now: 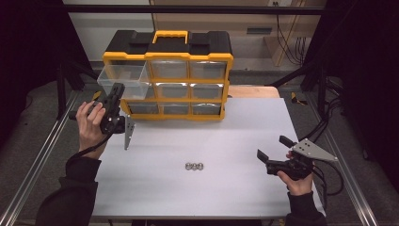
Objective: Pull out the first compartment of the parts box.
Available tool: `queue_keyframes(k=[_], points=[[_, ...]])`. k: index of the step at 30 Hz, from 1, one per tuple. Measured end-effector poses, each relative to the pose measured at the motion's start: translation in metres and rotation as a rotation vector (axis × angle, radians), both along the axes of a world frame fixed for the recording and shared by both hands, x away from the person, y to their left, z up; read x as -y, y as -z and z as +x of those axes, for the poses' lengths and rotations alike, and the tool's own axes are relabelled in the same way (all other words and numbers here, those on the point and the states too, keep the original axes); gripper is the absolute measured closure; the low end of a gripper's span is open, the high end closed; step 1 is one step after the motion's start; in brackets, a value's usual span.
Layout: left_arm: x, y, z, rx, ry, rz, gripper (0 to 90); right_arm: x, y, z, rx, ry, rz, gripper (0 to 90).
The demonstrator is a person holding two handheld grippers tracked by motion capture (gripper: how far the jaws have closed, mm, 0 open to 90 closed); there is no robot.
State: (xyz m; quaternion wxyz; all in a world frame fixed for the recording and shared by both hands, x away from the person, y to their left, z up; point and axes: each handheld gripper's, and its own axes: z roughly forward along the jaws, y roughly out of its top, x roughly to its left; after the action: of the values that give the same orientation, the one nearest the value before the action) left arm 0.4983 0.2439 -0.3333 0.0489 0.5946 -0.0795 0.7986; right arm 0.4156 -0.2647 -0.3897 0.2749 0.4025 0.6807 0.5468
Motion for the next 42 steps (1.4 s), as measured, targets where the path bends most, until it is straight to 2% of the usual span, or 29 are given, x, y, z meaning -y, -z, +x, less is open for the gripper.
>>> queue_keyframes(k=[5,8,9,10,12,15,16,17,18,19,20,21,22,23,25,26,27,31,32,33,34,35,36,37,38,39,40,41,42], points=[[0.0,0.001,-0.002,-0.008,0.003,-0.008,82.8,-0.001,0.0,0.0,-0.003,-0.001,0.002,2.3],[-0.001,-0.003,-0.003,-0.046,0.011,-0.024,81.5,-0.001,0.0,0.0,-0.004,-0.002,0.001,2.2],[-0.001,-0.003,-0.003,-0.046,0.011,-0.024,81.0,-0.001,0.0,0.0,-0.004,-0.002,0.001,2.2],[0.0,-0.005,-0.004,-0.083,0.031,-0.047,80.0,-0.001,0.0,0.0,-0.003,-0.002,-0.003,2.2],[0.001,-0.008,-0.005,-0.13,0.038,-0.075,73.8,-0.002,0.0,0.0,-0.003,-0.003,0.001,2.2],[0.003,-0.011,-0.006,-0.18,0.048,-0.112,65.0,-0.002,0.0,-0.001,-0.004,-0.004,0.004,2.2],[0.003,-0.011,-0.006,-0.18,0.048,-0.112,60.7,-0.002,0.0,-0.001,-0.005,-0.004,0.004,2.2],[0.003,-0.012,-0.006,-0.195,0.055,-0.129,60.7,-0.002,0.0,-0.001,-0.005,-0.004,0.004,2.2],[0.003,-0.013,-0.006,-0.216,0.066,-0.151,52.0,-0.002,0.0,-0.001,-0.005,-0.004,0.005,2.2],[0.003,-0.015,-0.007,-0.24,0.076,-0.192,48.3,-0.001,0.0,-0.001,-0.004,-0.004,0.005,2.2],[0.003,-0.017,-0.008,-0.261,0.096,-0.213,44.3,-0.001,0.0,-0.001,-0.001,-0.004,0.002,2.2],[0.003,-0.017,-0.008,-0.272,0.1,-0.234,40.7,-0.001,0.0,-0.001,-0.001,-0.004,0.002,2.2],[0.003,-0.017,-0.008,-0.272,0.1,-0.234,36.7,-0.001,0.0,-0.001,-0.001,-0.004,0.002,2.2],[0.004,-0.018,-0.009,-0.276,0.102,-0.246,36.7,-0.001,0.0,0.0,0.0,-0.003,0.001,2.2],[0.004,-0.021,-0.012,-0.301,0.124,-0.308,33.5,-0.001,-0.001,-0.001,-0.002,-0.003,0.0,2.2],[0.004,-0.021,-0.012,-0.301,0.124,-0.308,32.2,-0.001,-0.001,-0.001,0.001,-0.003,0.001,2.2],[0.004,-0.02,-0.011,-0.308,0.156,-0.357,29.9,-0.001,-0.001,-0.001,0.001,-0.003,0.0,2.1],[0.001,-0.028,-0.015,-0.38,0.187,-0.485,26.0,-0.001,-0.001,-0.001,0.001,-0.003,0.003,2.1],[-0.001,-0.031,-0.016,-0.421,0.216,-0.556,23.7,-0.001,-0.002,-0.002,0.0,-0.003,0.004,2.1],[-0.001,-0.031,-0.016,-0.421,0.216,-0.556,23.3,-0.001,-0.002,-0.002,0.0,-0.003,0.004,2.1],[-0.003,-0.034,-0.018,-0.455,0.241,-0.619,22.5,-0.001,-0.002,-0.002,-0.001,-0.004,0.006,2.1],[-0.003,-0.034,-0.018,-0.455,0.241,-0.619,21.8,-0.001,-0.002,-0.002,-0.001,-0.004,0.006,2.1],[-0.005,-0.036,-0.019,-0.488,0.278,-0.698,21.1,-0.001,-0.002,-0.002,0.0,-0.004,0.007,2.0],[-0.005,-0.036,-0.019,-0.488,0.278,-0.698,21.0,-0.001,-0.002,-0.002,0.0,-0.004,0.007,2.0],[-0.006,-0.038,-0.02,-0.499,0.29,-0.731,20.9,-0.001,-0.002,-0.002,-0.001,-0.003,0.007,2.0],[-0.009,-0.041,-0.022,-0.522,0.32,-0.797,20.3,-0.001,-0.002,-0.002,0.0,-0.004,0.006,2.0],[-0.01,-0.043,-0.023,-0.54,0.336,-0.835,19.2,-0.001,-0.002,-0.002,0.0,-0.003,0.006,1.9],[-0.01,-0.043,-0.023,-0.54,0.336,-0.835,18.5,-0.001,-0.002,-0.002,0.0,-0.003,0.006,1.9],[-0.012,-0.044,-0.024,-0.56,0.346,-0.869,17.9,0.0,-0.002,-0.002,-0.001,-0.005,0.007,1.9]])
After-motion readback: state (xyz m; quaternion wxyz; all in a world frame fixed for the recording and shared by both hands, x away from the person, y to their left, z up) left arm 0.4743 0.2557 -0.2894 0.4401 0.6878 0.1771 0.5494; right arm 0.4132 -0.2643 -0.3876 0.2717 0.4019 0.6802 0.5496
